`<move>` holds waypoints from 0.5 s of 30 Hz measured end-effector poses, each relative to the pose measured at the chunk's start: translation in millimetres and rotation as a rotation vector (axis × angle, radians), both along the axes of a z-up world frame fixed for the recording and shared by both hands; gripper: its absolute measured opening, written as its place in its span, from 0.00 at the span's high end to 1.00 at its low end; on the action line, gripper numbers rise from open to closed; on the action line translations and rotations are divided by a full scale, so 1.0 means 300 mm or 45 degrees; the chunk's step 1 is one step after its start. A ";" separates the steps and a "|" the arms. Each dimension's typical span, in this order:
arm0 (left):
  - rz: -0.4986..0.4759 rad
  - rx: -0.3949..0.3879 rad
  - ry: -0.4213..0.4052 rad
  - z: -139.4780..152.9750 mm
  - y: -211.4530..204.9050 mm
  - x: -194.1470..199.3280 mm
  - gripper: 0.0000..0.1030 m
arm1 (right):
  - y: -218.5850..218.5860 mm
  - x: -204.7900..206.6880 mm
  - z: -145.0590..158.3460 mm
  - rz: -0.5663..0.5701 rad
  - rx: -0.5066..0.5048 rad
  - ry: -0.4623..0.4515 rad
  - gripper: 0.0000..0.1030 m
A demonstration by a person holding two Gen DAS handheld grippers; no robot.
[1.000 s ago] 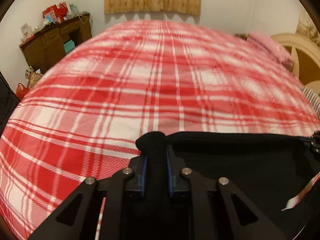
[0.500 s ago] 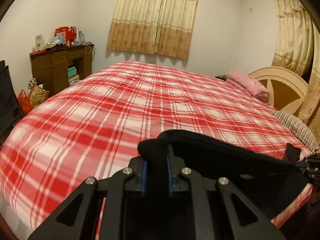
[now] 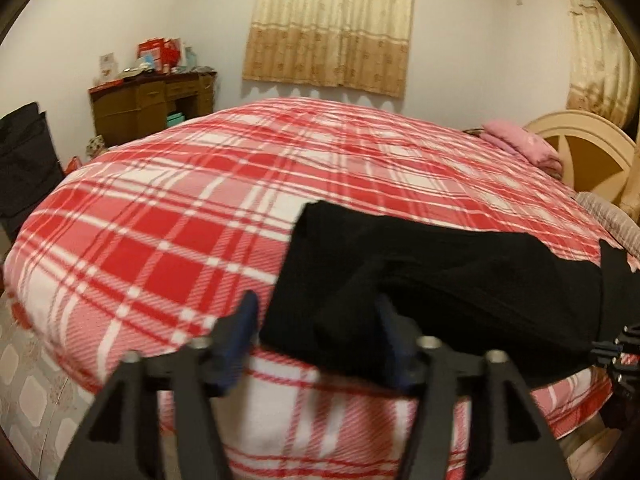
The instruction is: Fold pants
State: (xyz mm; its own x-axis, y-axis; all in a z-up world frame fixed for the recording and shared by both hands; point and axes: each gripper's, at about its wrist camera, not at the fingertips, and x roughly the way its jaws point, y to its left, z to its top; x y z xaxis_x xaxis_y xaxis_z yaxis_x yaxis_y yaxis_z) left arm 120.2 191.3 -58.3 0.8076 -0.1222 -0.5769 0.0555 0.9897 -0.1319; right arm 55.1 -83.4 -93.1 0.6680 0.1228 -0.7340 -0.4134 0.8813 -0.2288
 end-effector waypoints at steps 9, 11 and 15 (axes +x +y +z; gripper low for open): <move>-0.066 0.150 -0.011 0.008 0.019 -0.103 0.24 | -0.008 -0.034 0.007 0.028 0.006 0.012 0.94; -0.053 0.169 -0.001 0.012 0.025 -0.102 0.23 | 0.002 -0.036 0.008 0.041 -0.019 0.026 0.93; -0.098 0.132 0.087 -0.009 0.040 -0.127 0.23 | -0.006 -0.050 0.034 0.083 -0.025 0.061 0.91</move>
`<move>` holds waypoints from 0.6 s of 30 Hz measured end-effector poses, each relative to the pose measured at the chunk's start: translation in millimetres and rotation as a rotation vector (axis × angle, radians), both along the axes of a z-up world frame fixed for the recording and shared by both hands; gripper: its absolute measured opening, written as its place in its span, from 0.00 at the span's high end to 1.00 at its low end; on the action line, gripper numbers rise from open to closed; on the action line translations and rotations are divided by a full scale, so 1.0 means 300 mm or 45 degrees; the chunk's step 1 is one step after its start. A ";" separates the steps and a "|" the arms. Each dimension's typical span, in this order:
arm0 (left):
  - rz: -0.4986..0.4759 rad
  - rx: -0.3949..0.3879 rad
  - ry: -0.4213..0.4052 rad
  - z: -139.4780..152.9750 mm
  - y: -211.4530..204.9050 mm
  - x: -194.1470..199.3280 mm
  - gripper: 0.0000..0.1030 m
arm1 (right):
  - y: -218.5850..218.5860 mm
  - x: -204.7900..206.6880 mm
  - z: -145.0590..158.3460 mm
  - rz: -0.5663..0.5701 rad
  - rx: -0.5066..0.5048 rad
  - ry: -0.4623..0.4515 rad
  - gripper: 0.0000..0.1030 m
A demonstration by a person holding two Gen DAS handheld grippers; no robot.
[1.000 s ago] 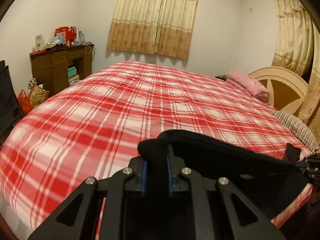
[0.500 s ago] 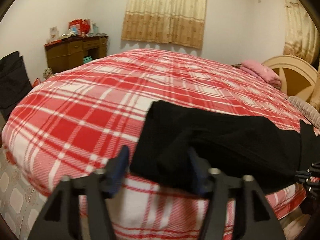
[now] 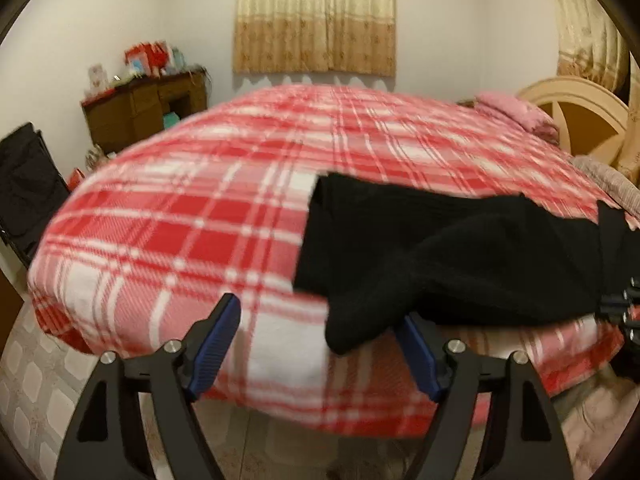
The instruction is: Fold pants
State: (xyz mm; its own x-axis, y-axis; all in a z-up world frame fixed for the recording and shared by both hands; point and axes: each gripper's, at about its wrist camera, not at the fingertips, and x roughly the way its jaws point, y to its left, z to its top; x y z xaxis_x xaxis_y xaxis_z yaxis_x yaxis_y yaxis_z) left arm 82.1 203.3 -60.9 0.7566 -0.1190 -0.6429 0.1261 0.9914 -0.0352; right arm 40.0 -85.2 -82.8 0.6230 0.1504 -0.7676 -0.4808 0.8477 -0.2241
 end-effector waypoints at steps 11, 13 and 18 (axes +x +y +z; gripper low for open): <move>0.001 -0.459 0.117 0.061 0.037 -0.086 0.23 | -0.060 0.117 0.139 -0.115 0.596 -0.006 0.89; -0.046 -0.515 0.112 0.085 -0.014 -0.080 0.23 | -0.028 0.133 0.133 -0.101 0.624 0.003 0.89; -0.046 -0.604 0.207 0.054 -0.109 -0.040 0.23 | -0.008 0.120 0.103 -0.095 0.721 0.045 0.64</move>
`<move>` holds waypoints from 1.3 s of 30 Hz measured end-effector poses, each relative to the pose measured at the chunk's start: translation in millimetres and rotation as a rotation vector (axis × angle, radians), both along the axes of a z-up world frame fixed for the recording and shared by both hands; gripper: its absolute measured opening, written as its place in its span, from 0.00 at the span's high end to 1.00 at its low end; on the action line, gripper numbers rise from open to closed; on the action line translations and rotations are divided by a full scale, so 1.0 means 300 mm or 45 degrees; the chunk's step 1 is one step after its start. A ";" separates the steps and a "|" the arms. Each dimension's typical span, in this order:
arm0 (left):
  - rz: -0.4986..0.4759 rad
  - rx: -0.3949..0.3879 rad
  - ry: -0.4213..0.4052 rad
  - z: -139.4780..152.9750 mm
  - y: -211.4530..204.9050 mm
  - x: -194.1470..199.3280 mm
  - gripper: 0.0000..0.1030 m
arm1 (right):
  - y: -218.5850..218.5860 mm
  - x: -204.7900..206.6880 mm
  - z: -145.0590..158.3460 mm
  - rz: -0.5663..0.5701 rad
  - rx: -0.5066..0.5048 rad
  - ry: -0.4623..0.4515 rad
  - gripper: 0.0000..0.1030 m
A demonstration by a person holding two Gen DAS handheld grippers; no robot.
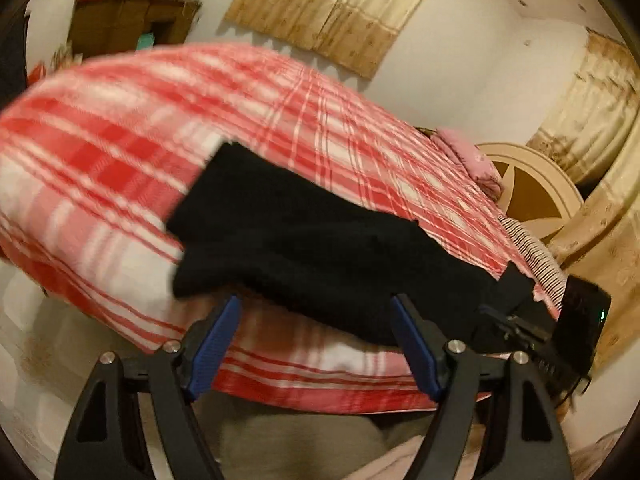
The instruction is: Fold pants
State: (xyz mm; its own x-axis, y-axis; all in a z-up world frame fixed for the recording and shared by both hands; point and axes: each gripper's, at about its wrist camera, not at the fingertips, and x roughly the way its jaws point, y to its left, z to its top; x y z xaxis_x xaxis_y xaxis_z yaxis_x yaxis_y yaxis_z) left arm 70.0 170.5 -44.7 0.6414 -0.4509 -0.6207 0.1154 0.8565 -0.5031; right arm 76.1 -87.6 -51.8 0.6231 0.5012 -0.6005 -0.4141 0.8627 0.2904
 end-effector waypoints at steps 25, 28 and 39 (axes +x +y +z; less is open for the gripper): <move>0.257 -0.161 -0.032 0.017 0.122 0.116 0.83 | -0.066 0.017 -0.039 -0.121 0.091 0.074 0.43; 0.156 -0.132 -0.179 0.124 0.099 0.160 0.83 | -0.066 0.018 -0.039 -0.141 0.084 0.080 0.43; 0.069 0.089 -0.066 -0.081 0.179 0.185 0.72 | -0.045 0.034 -0.058 -0.123 0.063 0.115 0.43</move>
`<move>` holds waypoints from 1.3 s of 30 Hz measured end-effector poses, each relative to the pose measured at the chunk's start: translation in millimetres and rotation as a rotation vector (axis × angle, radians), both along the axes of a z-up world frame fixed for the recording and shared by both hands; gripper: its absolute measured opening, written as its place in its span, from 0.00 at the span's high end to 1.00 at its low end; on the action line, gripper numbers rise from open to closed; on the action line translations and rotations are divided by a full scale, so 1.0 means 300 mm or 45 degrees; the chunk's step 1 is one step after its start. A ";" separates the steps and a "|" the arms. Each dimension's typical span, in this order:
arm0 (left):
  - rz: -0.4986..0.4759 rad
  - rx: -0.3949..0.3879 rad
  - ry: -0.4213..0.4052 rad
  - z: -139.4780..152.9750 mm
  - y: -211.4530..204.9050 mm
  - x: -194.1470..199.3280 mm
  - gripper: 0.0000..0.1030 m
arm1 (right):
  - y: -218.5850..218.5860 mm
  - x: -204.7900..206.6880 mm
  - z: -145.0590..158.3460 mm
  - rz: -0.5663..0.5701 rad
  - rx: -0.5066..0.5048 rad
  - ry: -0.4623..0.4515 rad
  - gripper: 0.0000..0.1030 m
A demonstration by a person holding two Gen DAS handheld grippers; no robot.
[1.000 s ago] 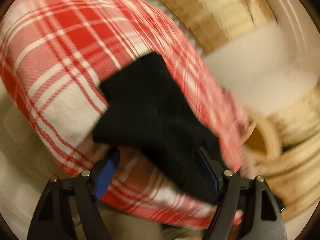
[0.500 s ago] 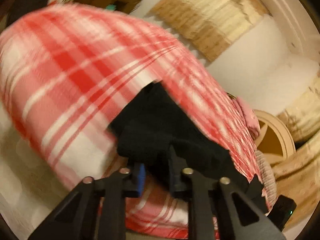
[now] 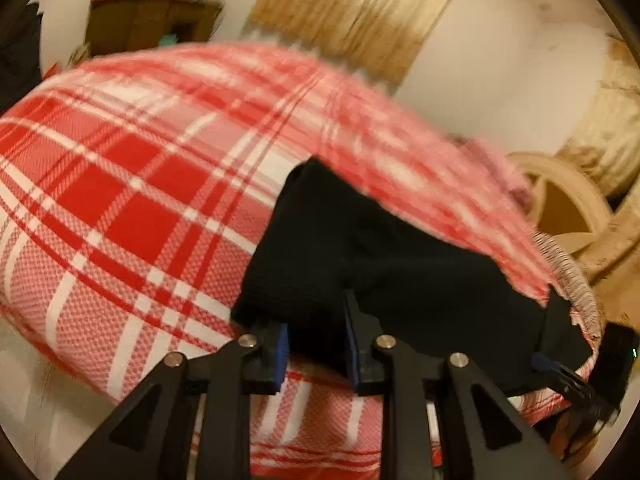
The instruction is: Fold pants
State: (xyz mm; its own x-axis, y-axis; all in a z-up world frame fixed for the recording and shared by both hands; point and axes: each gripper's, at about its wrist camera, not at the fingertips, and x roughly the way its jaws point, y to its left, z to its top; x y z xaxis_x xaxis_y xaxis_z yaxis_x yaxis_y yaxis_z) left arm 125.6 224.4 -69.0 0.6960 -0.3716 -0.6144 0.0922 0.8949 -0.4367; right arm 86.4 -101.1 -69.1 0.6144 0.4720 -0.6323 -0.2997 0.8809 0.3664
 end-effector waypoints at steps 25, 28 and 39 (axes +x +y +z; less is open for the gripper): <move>0.126 0.613 -0.159 0.005 -0.267 -0.033 0.25 | -0.025 0.413 0.114 0.057 0.085 -0.037 0.43; 0.142 0.699 -0.157 -0.003 -0.299 -0.049 0.21 | 0.016 0.479 0.041 0.092 0.077 0.063 0.43; 0.138 0.635 -0.147 -0.001 -0.302 -0.031 0.13 | 0.114 0.397 -0.026 0.249 -0.028 0.106 0.34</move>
